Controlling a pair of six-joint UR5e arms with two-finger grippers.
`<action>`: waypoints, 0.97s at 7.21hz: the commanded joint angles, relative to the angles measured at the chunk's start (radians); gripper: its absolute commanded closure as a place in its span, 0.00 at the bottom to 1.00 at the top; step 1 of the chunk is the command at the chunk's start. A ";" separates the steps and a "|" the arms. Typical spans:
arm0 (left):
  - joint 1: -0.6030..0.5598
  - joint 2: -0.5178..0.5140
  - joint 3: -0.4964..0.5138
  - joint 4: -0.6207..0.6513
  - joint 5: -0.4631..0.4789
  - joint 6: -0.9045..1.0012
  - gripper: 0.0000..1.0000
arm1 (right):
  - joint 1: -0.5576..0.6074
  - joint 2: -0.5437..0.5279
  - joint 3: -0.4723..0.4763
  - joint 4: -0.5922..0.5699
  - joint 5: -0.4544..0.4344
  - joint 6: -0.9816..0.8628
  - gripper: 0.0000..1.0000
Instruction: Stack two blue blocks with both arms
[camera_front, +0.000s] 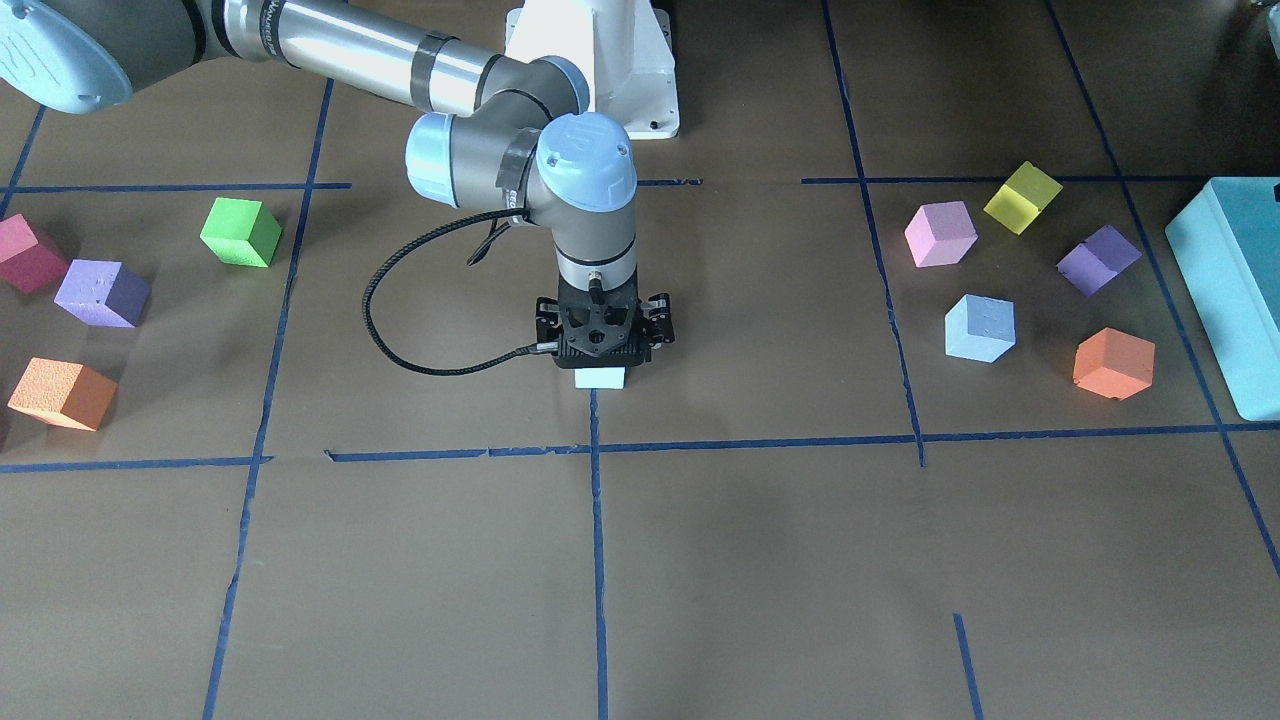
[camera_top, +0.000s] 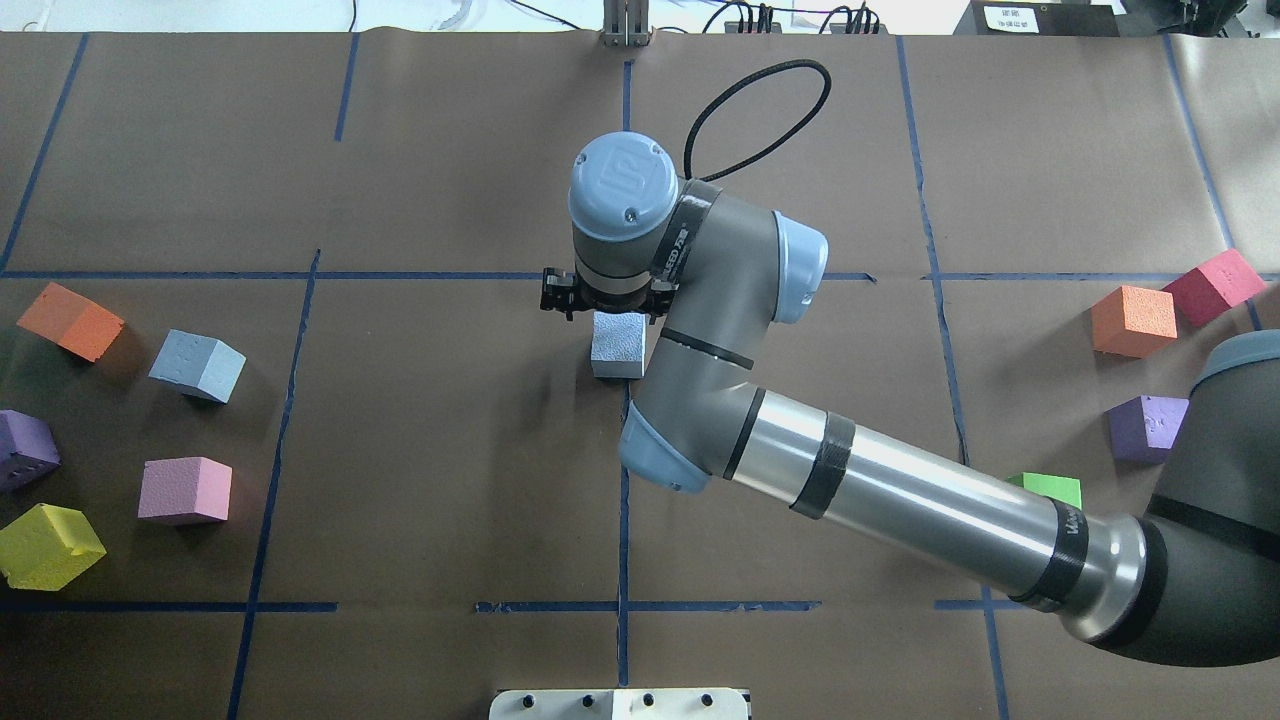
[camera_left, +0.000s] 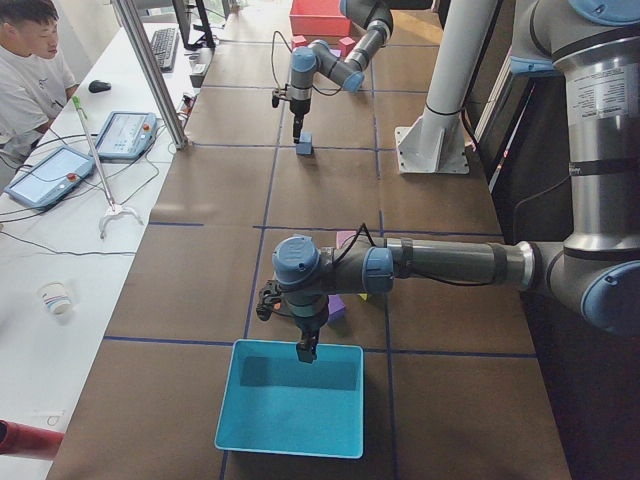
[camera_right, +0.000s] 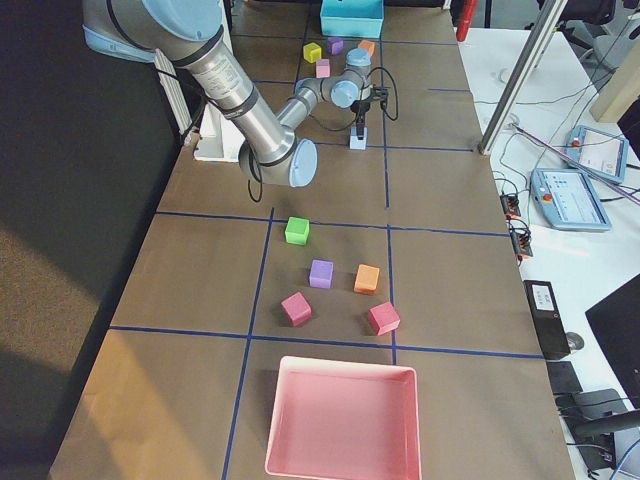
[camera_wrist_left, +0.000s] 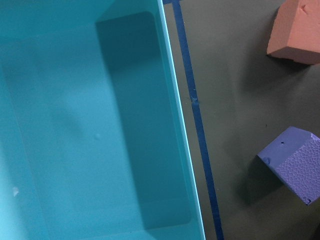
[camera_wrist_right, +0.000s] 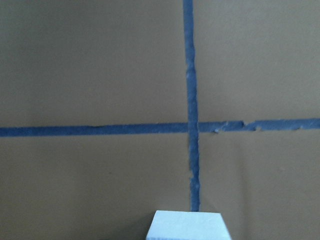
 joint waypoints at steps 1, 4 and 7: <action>0.000 0.004 -0.005 0.000 0.011 -0.003 0.00 | 0.178 -0.060 0.160 -0.186 0.147 -0.189 0.00; 0.000 -0.094 -0.037 -0.004 0.005 -0.011 0.00 | 0.517 -0.442 0.407 -0.308 0.315 -0.854 0.00; 0.000 -0.131 -0.087 -0.012 -0.108 -0.231 0.00 | 0.784 -0.825 0.507 -0.301 0.424 -1.411 0.00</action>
